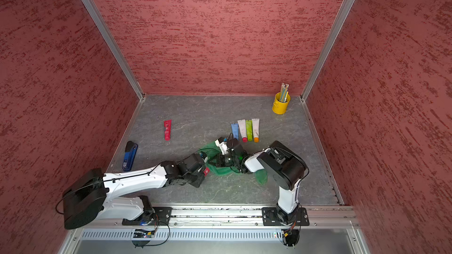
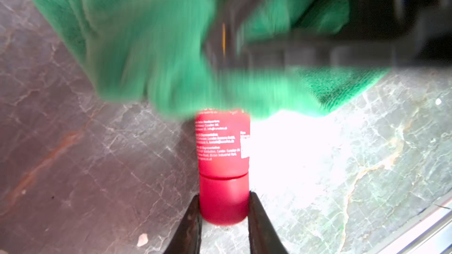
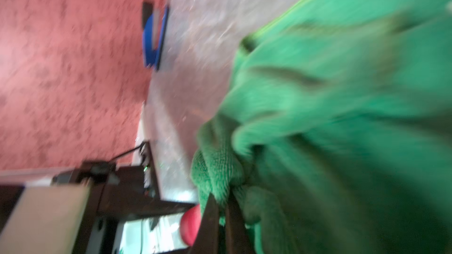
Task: Wipe the surface of the toothpaste tube
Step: Wipe the dirt from the toothpaste tube.
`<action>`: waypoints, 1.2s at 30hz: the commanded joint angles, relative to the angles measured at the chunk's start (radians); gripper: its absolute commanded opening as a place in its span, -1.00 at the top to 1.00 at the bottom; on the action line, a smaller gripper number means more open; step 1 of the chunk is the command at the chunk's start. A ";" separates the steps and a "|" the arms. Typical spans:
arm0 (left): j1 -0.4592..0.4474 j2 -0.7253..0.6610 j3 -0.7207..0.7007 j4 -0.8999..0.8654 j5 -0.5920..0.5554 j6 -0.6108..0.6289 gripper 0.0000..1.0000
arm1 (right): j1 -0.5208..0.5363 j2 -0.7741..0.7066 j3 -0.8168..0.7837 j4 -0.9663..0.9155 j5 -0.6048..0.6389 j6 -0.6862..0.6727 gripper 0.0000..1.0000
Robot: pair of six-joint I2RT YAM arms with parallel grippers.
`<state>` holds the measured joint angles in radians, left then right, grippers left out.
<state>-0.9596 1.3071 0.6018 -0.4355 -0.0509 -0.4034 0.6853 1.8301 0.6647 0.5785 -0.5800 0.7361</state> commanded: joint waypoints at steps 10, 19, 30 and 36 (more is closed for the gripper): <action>-0.002 -0.022 -0.004 0.029 -0.004 0.009 0.98 | -0.036 0.015 0.060 -0.173 0.140 -0.089 1.00; -0.002 -0.016 -0.001 0.028 -0.009 0.009 0.98 | 0.115 0.035 -0.035 -0.003 -0.068 0.021 1.00; -0.002 -0.026 -0.005 0.027 -0.012 0.007 0.98 | 0.077 0.043 -0.045 0.022 -0.032 0.022 1.00; -0.002 -0.028 -0.008 0.029 -0.012 0.007 0.98 | -0.060 -0.022 0.020 -0.171 0.159 -0.094 1.00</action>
<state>-0.9615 1.3010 0.5949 -0.4358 -0.0502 -0.4034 0.6777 1.8263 0.6579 0.5720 -0.5617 0.7158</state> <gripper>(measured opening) 0.290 0.048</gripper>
